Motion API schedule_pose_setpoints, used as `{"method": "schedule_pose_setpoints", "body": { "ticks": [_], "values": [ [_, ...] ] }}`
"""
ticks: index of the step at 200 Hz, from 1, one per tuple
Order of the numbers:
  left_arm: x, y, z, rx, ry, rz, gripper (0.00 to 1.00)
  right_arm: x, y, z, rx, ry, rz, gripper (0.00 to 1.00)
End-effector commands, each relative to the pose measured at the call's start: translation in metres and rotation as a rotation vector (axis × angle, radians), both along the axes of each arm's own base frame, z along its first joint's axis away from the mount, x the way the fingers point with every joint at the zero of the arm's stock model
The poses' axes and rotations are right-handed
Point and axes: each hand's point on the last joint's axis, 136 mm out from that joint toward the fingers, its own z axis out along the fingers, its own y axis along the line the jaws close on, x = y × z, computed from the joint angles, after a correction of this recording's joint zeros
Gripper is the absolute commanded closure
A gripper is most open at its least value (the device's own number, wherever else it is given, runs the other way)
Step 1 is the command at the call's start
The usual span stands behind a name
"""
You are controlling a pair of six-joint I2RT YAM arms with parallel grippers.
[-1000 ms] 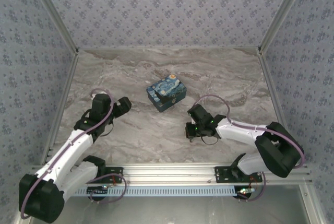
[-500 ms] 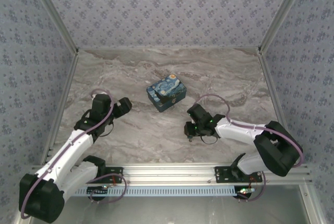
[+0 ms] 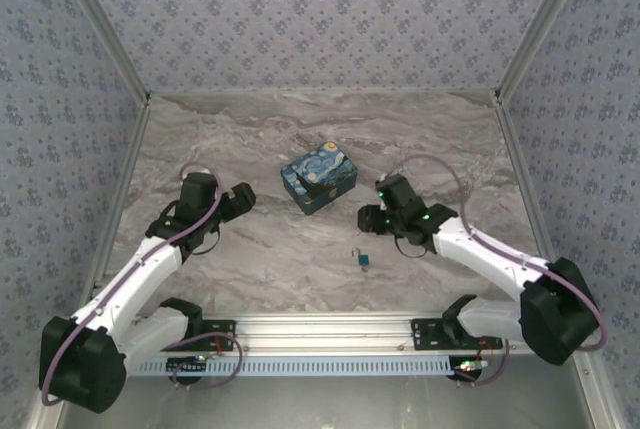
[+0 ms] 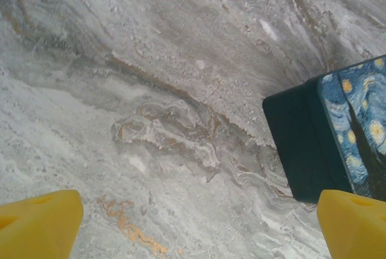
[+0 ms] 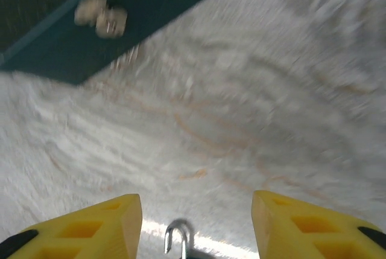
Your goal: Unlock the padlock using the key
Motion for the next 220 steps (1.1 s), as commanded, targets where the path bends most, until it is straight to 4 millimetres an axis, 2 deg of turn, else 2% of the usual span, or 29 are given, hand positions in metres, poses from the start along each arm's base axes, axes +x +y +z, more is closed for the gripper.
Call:
{"method": "schedule_pose_setpoints", "body": {
  "ticks": [1,36,63,89,116,155,178,197,220],
  "values": [
    [0.014,0.011,0.025,0.092,-0.068,0.009,0.0,0.016,-0.035,0.031,-0.045,-0.094,-0.077,0.42],
    [0.026,0.029,0.041,0.258,-0.148,0.023,0.01,0.033,-0.093,0.061,-0.067,-0.23,-0.241,0.23],
    [0.036,0.039,0.046,0.363,-0.235,0.028,0.0,0.041,-0.14,0.076,-0.104,-0.315,-0.38,0.0],
    [0.043,0.052,0.037,0.443,-0.261,0.056,0.01,0.044,-0.174,0.081,-0.121,-0.389,-0.471,0.0],
    [0.046,0.067,0.027,0.455,-0.251,0.096,0.0,0.045,-0.205,0.074,-0.162,-0.442,-0.547,0.0],
    [0.043,0.087,0.012,0.473,-0.228,0.135,0.0,0.054,-0.229,0.051,-0.25,-0.579,-0.577,0.0],
    [0.043,0.094,0.007,0.48,-0.232,0.135,0.01,0.061,-0.237,0.031,-0.27,-0.579,-0.593,0.0],
    [0.046,0.093,0.008,0.489,-0.254,0.112,0.01,0.071,-0.241,0.016,-0.292,-0.571,-0.585,0.0],
    [0.051,0.092,0.011,0.513,-0.275,0.083,0.01,0.09,-0.233,0.004,-0.279,-0.605,-0.513,0.0]
  ]
}}
